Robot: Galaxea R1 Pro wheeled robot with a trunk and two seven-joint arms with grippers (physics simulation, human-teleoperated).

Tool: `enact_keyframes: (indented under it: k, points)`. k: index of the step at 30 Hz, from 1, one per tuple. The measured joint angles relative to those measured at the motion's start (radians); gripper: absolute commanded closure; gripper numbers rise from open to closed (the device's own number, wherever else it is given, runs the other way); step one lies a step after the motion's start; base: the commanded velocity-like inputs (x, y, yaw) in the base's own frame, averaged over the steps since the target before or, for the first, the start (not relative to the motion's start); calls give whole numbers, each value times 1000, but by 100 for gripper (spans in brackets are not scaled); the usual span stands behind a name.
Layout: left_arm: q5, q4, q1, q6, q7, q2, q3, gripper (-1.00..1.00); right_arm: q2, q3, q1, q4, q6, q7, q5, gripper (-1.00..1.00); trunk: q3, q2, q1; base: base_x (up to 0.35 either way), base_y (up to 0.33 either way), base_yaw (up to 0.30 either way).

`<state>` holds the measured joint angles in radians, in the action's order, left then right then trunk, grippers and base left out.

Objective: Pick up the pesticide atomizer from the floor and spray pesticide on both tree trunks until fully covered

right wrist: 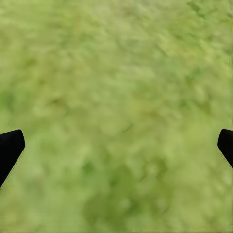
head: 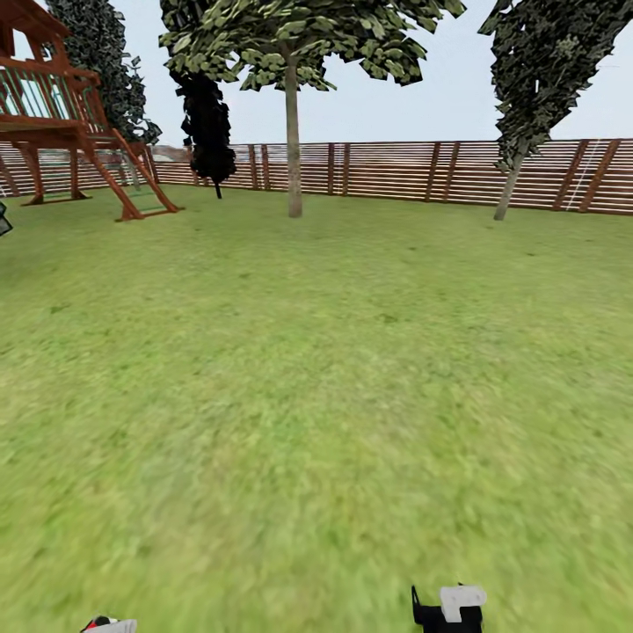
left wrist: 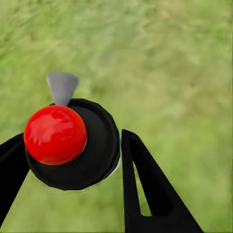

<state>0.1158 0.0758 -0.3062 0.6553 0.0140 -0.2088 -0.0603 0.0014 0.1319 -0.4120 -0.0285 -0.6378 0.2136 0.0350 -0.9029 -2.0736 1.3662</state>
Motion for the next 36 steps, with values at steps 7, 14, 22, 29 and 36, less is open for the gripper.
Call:
enact_keyframes:
  k: [7, 14, 22, 29, 36]
  points:
    - [0, 0, 0, -1, 0, 0, 0, 100, 0, 0, 0, 0, 0, 0, 0, -100, 0, 0, 0, 340, 0, 0]
    - [0, 0, 0, -1, 0, 0, 0, 100, 0, 0, 0, 0, 0, 0, 0, -100, 0, 0, 0, 340, 0, 0]
    - [0, 0, 0, 0, 0, 0, 0, 100, 0, 0, 0, 0, 0, 0, 0, -100, 0, 0, 0, 340, 0, 0]
    - [1, 0, 0, 1, 0, 1, 1, 100, 0, 0, 0, 0, 0, 0, 0, -100, 0, 0, 0, 340, 0, 0]
    - [1, 0, 0, 0, -1, 2, 0, 100, 0, 0, 0, 0, 0, 0, 0, -100, 0, 0, 0, 340, 0, 0]
